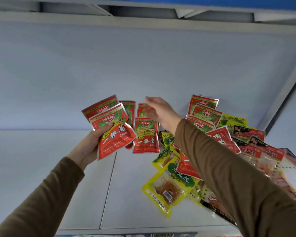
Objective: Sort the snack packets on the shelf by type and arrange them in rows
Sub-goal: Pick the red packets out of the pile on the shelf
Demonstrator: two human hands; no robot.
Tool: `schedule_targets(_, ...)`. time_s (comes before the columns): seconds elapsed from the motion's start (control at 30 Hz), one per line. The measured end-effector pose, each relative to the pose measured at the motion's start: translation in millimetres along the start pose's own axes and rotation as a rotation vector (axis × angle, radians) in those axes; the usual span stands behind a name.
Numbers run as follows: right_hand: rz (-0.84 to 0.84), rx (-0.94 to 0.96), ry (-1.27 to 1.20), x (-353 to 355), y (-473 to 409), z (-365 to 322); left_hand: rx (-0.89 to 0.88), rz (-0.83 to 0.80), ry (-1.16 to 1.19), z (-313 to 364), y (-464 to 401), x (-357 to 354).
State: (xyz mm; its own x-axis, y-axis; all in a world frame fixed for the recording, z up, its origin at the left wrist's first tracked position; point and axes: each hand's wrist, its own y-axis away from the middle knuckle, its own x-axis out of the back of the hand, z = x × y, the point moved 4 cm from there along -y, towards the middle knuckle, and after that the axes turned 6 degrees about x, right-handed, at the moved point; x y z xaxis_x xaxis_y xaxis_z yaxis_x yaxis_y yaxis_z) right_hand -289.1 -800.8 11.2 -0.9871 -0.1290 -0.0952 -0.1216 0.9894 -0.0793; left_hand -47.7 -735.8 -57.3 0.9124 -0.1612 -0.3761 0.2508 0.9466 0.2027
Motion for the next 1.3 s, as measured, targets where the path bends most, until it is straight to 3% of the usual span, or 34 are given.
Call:
schedule_targets(0.1, 0.248, -0.021, 0.043, 41.9, 3.2, 18.5, 0.024, 0.077, 0.073, -13.2, 1.5, 17.3)
schedule_targets(0.23, 0.179, -0.151, 0.231, 40.5, 3.2, 56.0, 0.056, 0.125, 0.084, -26.0, -0.1, 16.6)
schedule_targets(0.4, 0.310, -0.181, 0.468, 26.3, -13.5, 87.7, 0.066, 0.150, 0.070, -33.0, -3.4, 8.5)
schedule_targets(0.7, 0.322, -0.183, 0.346, 16.7, -33.9, 99.9, 0.092, 0.273, 0.013, -40.4, -2.3, 29.3)
schedule_targets(0.8, 0.266, -0.113, 0.298, 19.3, -34.3, 97.8, 0.100, 0.309, -0.011, -40.6, 0.3, 39.0)
schedule_targets(1.07, 0.147, 0.020, -0.151, 37.5, -14.2, 22.1, 0.073, 0.392, -0.042, -32.1, -0.4, 45.0)
schedule_targets(1.23, -0.199, -0.053, -0.145, 10.3, 24.6, 20.6, 0.044, 0.337, -0.093, -24.1, -7.7, 16.0)
schedule_targets(1.3, -0.248, -0.136, -0.122, -6.8, 36.6, 35.1, 0.019, 0.300, -0.115, -20.6, -9.1, -1.3)
